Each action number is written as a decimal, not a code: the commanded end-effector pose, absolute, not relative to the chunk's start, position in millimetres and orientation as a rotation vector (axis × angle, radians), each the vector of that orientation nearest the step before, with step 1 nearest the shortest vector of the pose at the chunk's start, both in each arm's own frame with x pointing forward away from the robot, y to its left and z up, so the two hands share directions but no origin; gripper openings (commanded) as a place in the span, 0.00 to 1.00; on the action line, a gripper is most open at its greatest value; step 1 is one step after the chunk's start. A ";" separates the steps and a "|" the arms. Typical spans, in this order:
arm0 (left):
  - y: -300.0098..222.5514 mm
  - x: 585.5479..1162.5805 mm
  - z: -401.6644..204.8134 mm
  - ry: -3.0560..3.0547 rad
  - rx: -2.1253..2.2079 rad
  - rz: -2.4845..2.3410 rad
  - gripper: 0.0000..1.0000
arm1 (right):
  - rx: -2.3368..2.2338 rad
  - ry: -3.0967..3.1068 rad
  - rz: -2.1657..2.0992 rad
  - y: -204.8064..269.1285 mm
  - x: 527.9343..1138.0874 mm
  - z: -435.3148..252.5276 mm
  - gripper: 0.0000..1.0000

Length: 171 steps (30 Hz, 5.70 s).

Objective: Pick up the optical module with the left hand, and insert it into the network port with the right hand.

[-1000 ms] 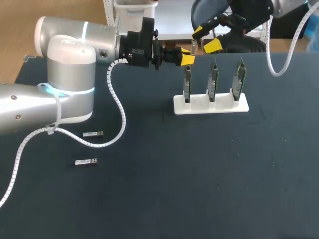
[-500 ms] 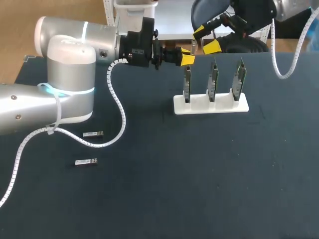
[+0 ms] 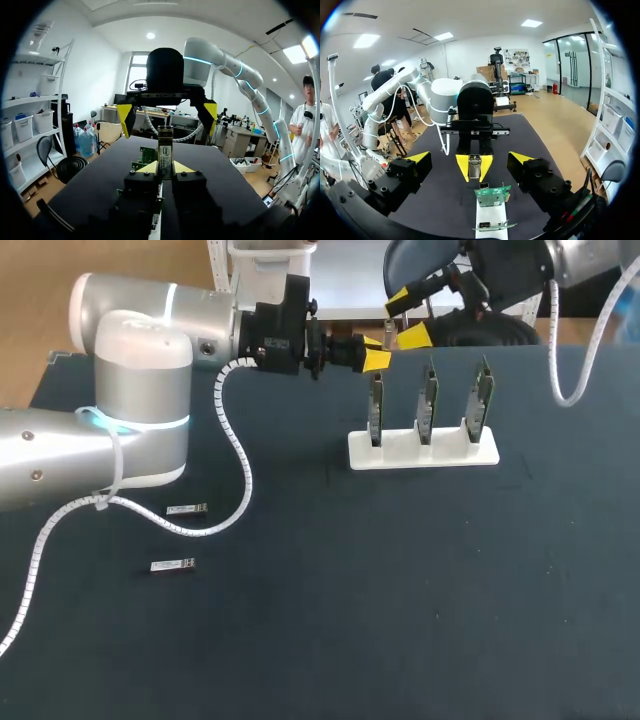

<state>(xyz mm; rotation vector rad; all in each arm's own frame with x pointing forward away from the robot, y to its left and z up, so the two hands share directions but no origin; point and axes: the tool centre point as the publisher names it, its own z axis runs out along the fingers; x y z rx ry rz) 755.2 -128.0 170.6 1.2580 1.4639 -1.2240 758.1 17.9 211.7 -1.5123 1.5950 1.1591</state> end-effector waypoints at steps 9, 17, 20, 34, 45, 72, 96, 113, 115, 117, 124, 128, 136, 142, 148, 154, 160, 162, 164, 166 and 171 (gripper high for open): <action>-127.9 753.1 169.8 1.462 1.251 -1.219 0.00 | -1.424 1.644 1.018 22.4 757.4 210.4 1.00; -127.9 753.1 169.8 1.462 1.251 -1.219 0.00 | -1.466 1.627 1.099 24.3 760.8 206.8 1.00; -127.9 753.1 169.8 1.462 1.251 -1.219 0.00 | -1.478 1.617 1.118 24.1 763.5 206.3 1.00; -127.9 753.1 169.8 1.462 1.251 -1.219 0.00 | -1.486 1.619 1.109 26.7 766.4 205.4 1.00; -127.9 753.1 169.8 1.462 1.251 -1.219 0.00 | -1.465 1.642 1.110 26.0 766.0 201.7 0.33; -127.9 753.1 169.8 1.462 1.251 -1.219 1.00 | -1.461 1.655 1.127 25.3 756.6 197.7 0.00; -81.4 755.7 140.4 1.664 1.402 -1.082 1.00 | -1.467 1.657 1.111 20.1 749.0 199.0 0.00; -88.2 758.8 107.8 1.753 1.497 -1.076 1.00 | -1.454 1.660 1.088 16.4 745.1 199.6 0.00; -87.5 758.4 106.7 1.760 1.501 -1.072 1.00 | -1.454 1.663 1.086 16.2 745.1 199.5 0.00; -87.1 757.7 105.6 1.766 1.512 -1.066 1.00 | -1.454 1.663 1.087 16.3 745.2 199.4 0.00; -88.3 756.1 103.1 1.770 1.526 -1.062 1.00 | -1.461 1.662 1.088 17.0 745.1 199.1 0.00; -90.0 755.2 101.8 1.772 1.536 -1.061 1.00 | -1.462 1.660 1.087 17.0 745.3 199.3 0.00; -92.7 753.6 101.7 1.764 1.564 -1.053 1.00 | -1.476 1.648 1.094 18.4 744.0 200.6 0.00; -92.7 753.6 101.7 1.764 1.564 -1.053 1.00 | -1.508 1.638 1.077 21.2 745.7 200.6 0.00; -92.7 753.6 101.7 1.764 1.564 -1.053 1.00 | -1.576 1.634 1.039 26.1 747.8 196.3 0.00; -92.7 753.6 101.7 1.764 1.564 -1.053 1.00 | -1.618 1.643 1.004 31.2 749.8 189.4 0.00; -92.7 753.6 101.7 1.764 1.564 -1.053 1.00 | -1.643 1.656 0.960 33.9 757.1 183.4 0.00; -92.7 753.6 101.7 1.764 1.564 -1.053 1.00 | -1.644 1.661 0.954 34.4 759.6 182.2 0.00; -92.7 753.6 101.7 1.764 1.564 -1.053 1.00 | -1.643 1.670 0.946 34.9 761.5 180.9 0.00; -92.7 753.6 101.7 1.764 1.564 -1.053 1.00 | -1.640 1.676 0.937 35.4 763.1 179.4 0.00; -92.7 753.6 101.7 1.764 1.564 -1.053 1.00 | -1.635 1.691 0.920 35.9 766.1 174.0 0.00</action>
